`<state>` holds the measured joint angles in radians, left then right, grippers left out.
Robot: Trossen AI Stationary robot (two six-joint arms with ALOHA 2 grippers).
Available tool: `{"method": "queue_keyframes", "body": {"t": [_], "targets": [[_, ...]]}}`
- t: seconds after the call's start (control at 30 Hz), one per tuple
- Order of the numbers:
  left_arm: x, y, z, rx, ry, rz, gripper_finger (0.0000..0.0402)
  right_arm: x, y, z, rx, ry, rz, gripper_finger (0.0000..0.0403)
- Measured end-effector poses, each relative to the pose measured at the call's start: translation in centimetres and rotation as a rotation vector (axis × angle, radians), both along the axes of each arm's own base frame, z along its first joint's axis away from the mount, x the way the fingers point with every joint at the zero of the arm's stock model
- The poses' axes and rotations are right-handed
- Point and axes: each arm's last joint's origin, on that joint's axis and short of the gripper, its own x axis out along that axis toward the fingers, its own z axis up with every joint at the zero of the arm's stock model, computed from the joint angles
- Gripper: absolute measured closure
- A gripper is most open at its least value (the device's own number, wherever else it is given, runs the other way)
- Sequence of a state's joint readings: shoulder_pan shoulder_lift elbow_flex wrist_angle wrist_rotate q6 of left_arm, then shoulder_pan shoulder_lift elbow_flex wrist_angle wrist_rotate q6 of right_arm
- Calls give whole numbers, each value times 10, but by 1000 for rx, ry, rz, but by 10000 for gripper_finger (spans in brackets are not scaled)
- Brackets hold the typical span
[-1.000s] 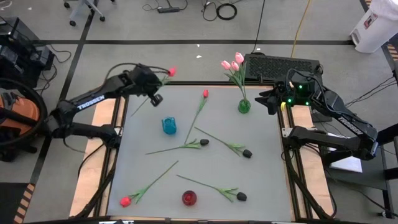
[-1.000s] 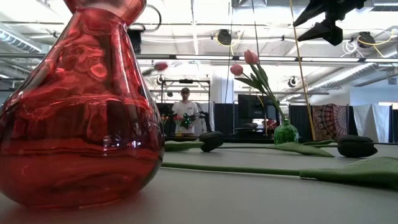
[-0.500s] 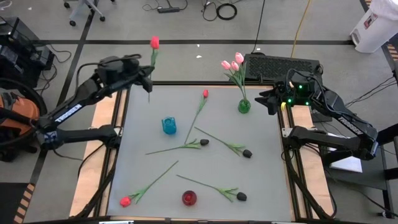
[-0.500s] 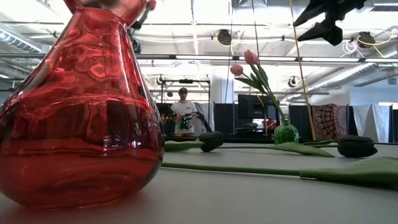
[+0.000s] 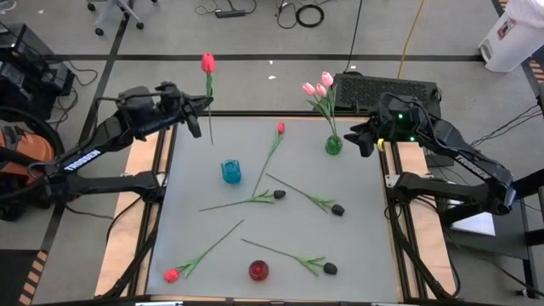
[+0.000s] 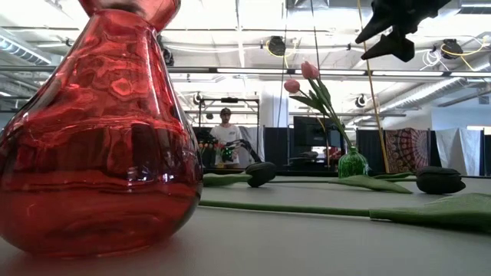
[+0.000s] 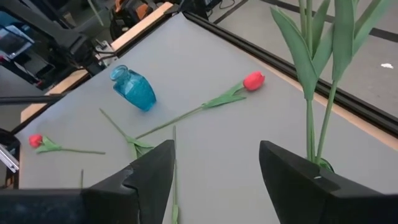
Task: Sort flowers into vase by color
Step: Put the top left red flower into the blue vase
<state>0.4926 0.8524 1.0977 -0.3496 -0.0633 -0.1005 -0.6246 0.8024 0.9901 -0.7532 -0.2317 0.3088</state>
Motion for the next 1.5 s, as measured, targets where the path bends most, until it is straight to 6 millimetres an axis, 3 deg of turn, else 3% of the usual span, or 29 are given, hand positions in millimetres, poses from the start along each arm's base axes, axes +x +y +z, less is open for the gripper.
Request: {"method": "queue_keyframes", "body": {"t": [0.23, 0.67, 1.5], "targets": [[5, -10, -8, -29, 4, -2, 384, 1, 0, 0, -7, 5, 6, 177], [15, -22, -52, -57, -82, 33, 384, 1, 0, 0, -10, 6, 10, 177], [30, -32, -105, -96, -69, 29, 384, 1, 0, 0, 2, 1, 7, 177]]}}
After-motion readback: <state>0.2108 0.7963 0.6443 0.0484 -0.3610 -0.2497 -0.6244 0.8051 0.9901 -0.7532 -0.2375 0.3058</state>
